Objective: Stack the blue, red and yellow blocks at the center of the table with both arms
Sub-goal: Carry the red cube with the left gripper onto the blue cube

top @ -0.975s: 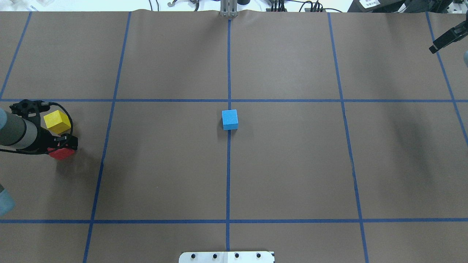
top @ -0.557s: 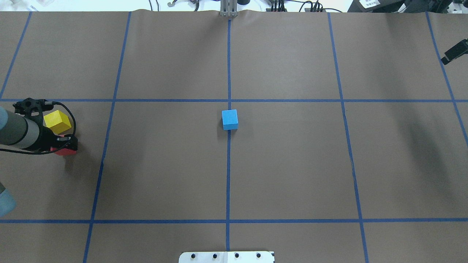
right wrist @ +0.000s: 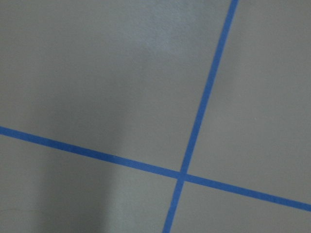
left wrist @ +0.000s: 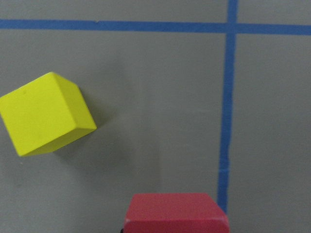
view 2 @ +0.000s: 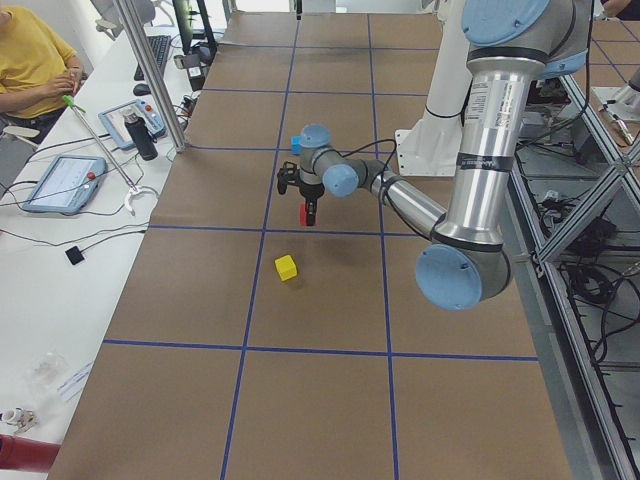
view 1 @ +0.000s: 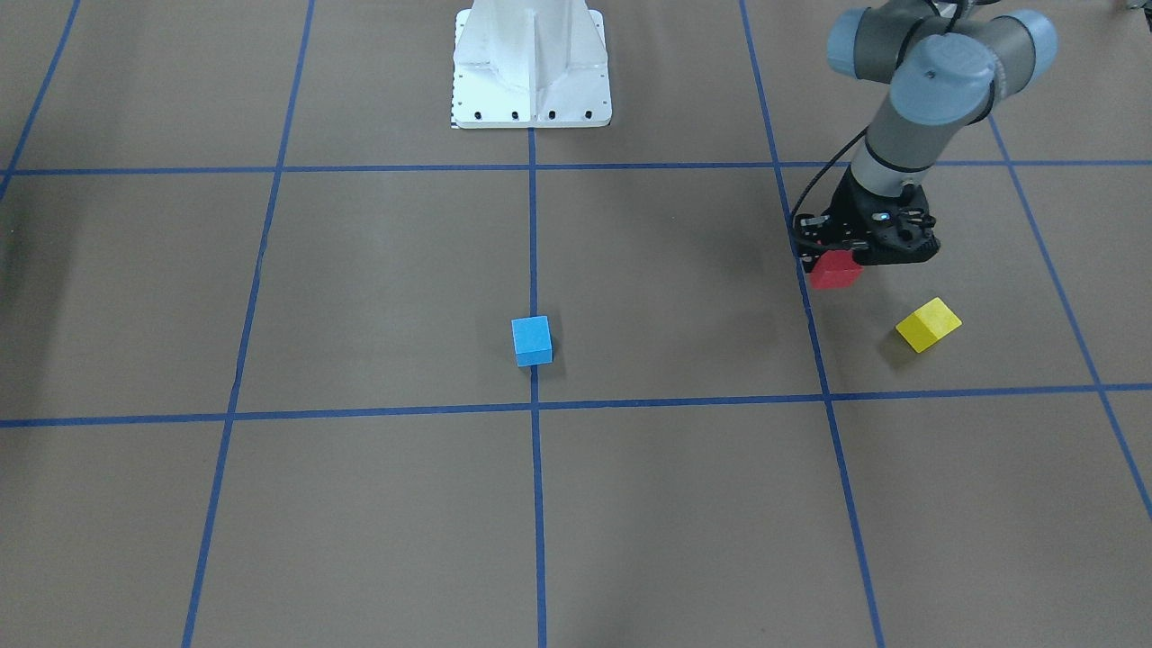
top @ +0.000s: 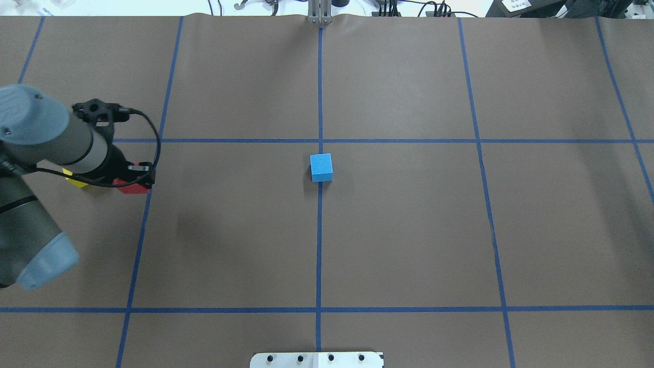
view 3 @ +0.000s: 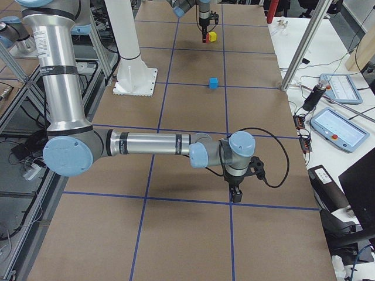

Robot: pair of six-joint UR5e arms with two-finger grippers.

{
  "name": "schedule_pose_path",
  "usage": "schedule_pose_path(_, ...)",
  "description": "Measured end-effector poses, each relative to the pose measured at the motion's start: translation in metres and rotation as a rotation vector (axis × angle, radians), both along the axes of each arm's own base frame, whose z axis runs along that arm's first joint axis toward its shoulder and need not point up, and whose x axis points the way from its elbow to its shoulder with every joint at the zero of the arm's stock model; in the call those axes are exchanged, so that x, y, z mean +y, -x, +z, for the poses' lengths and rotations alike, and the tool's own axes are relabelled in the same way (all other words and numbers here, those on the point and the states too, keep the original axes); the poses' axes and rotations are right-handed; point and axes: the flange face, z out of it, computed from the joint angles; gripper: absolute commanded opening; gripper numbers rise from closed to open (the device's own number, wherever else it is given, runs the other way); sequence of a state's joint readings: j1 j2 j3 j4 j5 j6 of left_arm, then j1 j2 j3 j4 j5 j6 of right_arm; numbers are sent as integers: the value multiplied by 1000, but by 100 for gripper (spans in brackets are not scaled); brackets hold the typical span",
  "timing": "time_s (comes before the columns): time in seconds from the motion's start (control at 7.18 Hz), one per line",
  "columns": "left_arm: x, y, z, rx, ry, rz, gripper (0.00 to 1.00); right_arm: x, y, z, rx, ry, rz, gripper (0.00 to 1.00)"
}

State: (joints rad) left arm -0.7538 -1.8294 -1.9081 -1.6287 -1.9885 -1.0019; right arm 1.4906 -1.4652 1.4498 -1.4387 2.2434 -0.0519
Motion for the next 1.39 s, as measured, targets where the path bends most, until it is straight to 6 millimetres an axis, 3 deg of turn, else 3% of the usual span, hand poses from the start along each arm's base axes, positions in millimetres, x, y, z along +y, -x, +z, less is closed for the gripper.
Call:
schedule_pose_path(0.28,-24,-62,-101,20,-21,36,0,19,-22,19,3,-13,-12,100)
schedule_pose_path(0.84,-66,-177,-223,24,-28,31,0,26,-31,21,-16,-26,-16,100)
schedule_pose_path(1.11,-73,-221,-257,16,-23,45,0,25,-31,21,-20,-26,-16,100)
schedule_pose_path(1.25,-76,-237,-261,20,-26,53,0,25,-31,21,-20,-25,-15,100)
schedule_pose_path(1.39,-79,-250,-256,24,-29,59,12,25,-31,20,-19,-25,-15,100)
